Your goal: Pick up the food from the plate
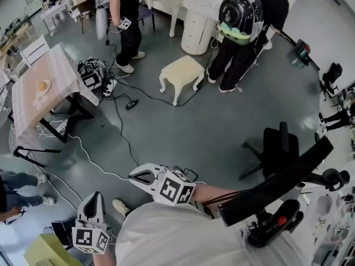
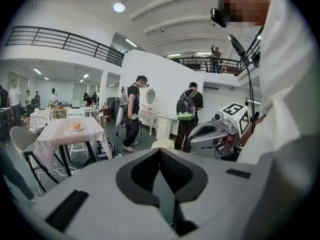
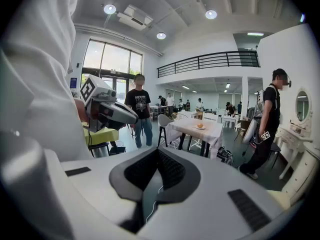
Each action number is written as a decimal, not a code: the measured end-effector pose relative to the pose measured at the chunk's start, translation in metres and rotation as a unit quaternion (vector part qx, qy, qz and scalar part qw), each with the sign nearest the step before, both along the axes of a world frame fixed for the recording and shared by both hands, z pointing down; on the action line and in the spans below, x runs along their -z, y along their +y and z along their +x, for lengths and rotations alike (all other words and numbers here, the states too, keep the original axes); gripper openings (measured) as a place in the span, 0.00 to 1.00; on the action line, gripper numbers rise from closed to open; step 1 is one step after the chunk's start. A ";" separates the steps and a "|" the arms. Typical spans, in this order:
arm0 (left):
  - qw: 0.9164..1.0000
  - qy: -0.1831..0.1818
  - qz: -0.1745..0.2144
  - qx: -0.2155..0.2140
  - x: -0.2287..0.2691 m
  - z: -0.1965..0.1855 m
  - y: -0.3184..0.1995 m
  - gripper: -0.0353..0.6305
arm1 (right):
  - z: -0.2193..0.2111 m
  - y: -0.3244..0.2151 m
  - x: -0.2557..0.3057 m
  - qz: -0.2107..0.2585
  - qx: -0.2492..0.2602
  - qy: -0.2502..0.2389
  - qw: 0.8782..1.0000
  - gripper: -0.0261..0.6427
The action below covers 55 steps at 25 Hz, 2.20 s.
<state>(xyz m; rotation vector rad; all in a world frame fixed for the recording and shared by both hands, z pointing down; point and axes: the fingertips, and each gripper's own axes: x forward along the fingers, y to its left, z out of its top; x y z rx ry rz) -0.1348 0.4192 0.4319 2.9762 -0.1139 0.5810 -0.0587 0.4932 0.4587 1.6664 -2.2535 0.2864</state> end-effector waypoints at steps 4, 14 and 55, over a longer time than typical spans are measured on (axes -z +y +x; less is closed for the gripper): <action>1.000 -0.001 0.003 0.000 -0.003 0.000 -0.006 0.07 | -0.001 -0.007 -0.002 0.000 0.002 0.000 1.000 0.06; 1.000 0.003 0.012 -0.009 0.000 0.025 0.009 0.07 | 0.021 0.015 0.001 0.011 -0.001 -0.009 1.000 0.06; 0.997 0.034 -0.015 0.065 0.001 0.030 -0.468 0.13 | 0.085 -0.494 0.001 -0.028 0.026 0.067 0.997 0.23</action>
